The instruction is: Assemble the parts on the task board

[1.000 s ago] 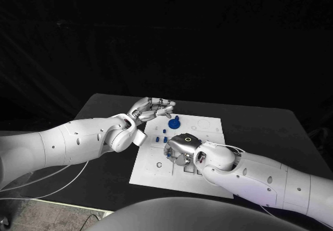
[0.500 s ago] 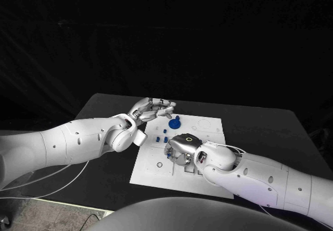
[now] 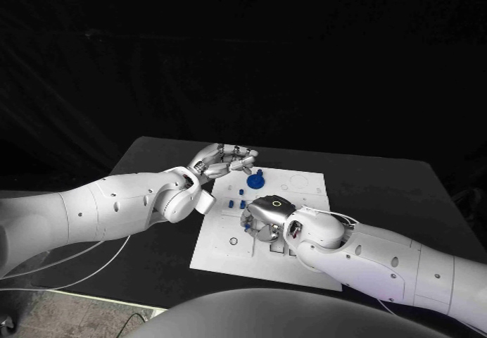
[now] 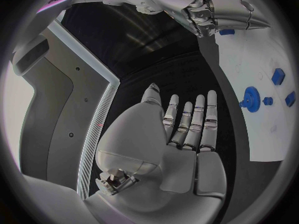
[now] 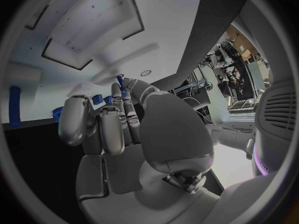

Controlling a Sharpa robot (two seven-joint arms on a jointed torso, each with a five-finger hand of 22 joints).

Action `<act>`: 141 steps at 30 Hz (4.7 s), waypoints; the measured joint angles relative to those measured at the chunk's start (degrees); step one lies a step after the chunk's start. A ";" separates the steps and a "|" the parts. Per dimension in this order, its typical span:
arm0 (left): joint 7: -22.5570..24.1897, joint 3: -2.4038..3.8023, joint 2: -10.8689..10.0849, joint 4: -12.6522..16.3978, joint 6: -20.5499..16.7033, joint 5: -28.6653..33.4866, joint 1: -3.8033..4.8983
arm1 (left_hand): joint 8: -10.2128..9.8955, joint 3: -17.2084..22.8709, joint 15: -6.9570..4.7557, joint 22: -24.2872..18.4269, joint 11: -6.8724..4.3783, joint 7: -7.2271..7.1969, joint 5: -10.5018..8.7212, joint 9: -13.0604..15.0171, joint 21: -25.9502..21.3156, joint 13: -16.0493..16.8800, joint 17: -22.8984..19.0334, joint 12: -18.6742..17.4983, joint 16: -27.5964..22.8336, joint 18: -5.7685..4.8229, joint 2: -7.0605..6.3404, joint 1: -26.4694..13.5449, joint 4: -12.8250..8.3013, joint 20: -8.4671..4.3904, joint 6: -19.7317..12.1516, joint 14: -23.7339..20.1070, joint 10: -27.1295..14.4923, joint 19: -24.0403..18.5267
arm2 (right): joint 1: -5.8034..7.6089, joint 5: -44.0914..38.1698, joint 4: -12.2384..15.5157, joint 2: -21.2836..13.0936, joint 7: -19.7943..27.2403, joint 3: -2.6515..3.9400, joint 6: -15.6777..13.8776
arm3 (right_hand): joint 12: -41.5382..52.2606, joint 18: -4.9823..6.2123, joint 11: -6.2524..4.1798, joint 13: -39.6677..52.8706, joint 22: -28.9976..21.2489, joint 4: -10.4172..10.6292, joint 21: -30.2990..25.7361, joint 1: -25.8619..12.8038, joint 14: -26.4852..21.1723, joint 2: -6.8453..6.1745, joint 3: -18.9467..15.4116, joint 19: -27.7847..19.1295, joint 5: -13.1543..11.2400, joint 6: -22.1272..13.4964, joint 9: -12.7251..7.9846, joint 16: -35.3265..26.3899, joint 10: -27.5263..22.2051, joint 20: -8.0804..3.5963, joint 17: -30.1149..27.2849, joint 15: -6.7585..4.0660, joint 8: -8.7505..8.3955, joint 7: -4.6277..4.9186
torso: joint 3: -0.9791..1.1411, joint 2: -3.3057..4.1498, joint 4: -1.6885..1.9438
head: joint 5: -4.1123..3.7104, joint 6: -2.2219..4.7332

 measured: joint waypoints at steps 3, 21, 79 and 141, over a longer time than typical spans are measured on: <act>-0.02 -0.01 0.01 -0.03 0.02 0.00 -0.02 | 0.00 0.00 0.00 0.00 0.00 0.00 0.00 -0.02 0.00 0.00 -0.01 0.03 0.00 0.00 0.00 0.00 0.00 0.00 0.00 0.00 0.00 0.00 | -0.05 0.11 0.00 0.04 0.00 0.00 0.00 | 0.00 0.00 0.00 0.00 0.00 0.00 0.00 0.00 0.00 0.00 0.00 0.00 0.00 0.00 -0.01 0.00 0.00 0.00 0.00 0.00 0.00 0.00 | 0.00 -0.02 -0.01 | 0.00 0.00; -0.27 -0.05 0.09 -0.21 0.31 0.00 -0.09 | 0.00 0.00 0.00 0.00 0.22 0.00 0.00 -0.05 0.00 -0.08 -0.05 0.23 0.00 -0.01 0.00 0.00 0.00 0.00 0.00 0.00 -0.22 0.00 | -0.20 0.67 0.15 0.17 0.09 0.02 -0.11 | -0.01 0.00 0.00 -0.10 0.04 -0.11 -0.24 0.00 0.00 -0.01 0.11 0.00 -0.01 -0.19 -0.09 0.00 0.00 0.00 -0.01 0.00 -0.22 0.18 | 0.01 0.00 -0.03 | -0.20 0.00; -0.79 -0.07 0.25 -0.42 0.91 0.01 -0.26 | 0.00 0.00 0.20 0.00 0.42 0.20 0.21 -0.13 0.00 -0.25 -0.14 0.44 0.22 0.00 0.45 0.44 0.00 0.00 -0.20 0.21 -0.42 0.00 | -0.31 -1.72 1.07 -1.88 -0.31 -0.02 -0.81 | -0.97 0.88 1.83 -0.34 0.00 1.65 -5.76 -1.24 -2.07 -2.52 -3.10 -2.88 -9.78 -12.92 -6.25 -2.32 -8.59 1.24 -0.33 1.02 -2.31 0.93 | 0.01 0.01 0.05 | -0.26 0.00; -0.74 -0.10 -0.53 -0.75 1.22 0.77 -1.08 | 0.00 -0.16 0.40 0.01 0.42 0.20 0.45 -0.17 0.00 -0.33 -0.22 0.68 0.22 0.00 0.68 0.68 -0.16 -0.21 -0.20 0.01 -0.42 0.21 | 4.12 4.52 -1.48 -11.15 -1.90 0.11 0.16 | 3.34 0.88 1.62 -4.32 0.01 5.57 -5.06 2.66 -1.43 0.20 -9.35 -1.31 -8.56 -2.85 -8.88 -0.94 -6.69 1.74 -0.38 1.59 1.02 0.77 | -0.02 0.04 0.03 | -0.75 -0.01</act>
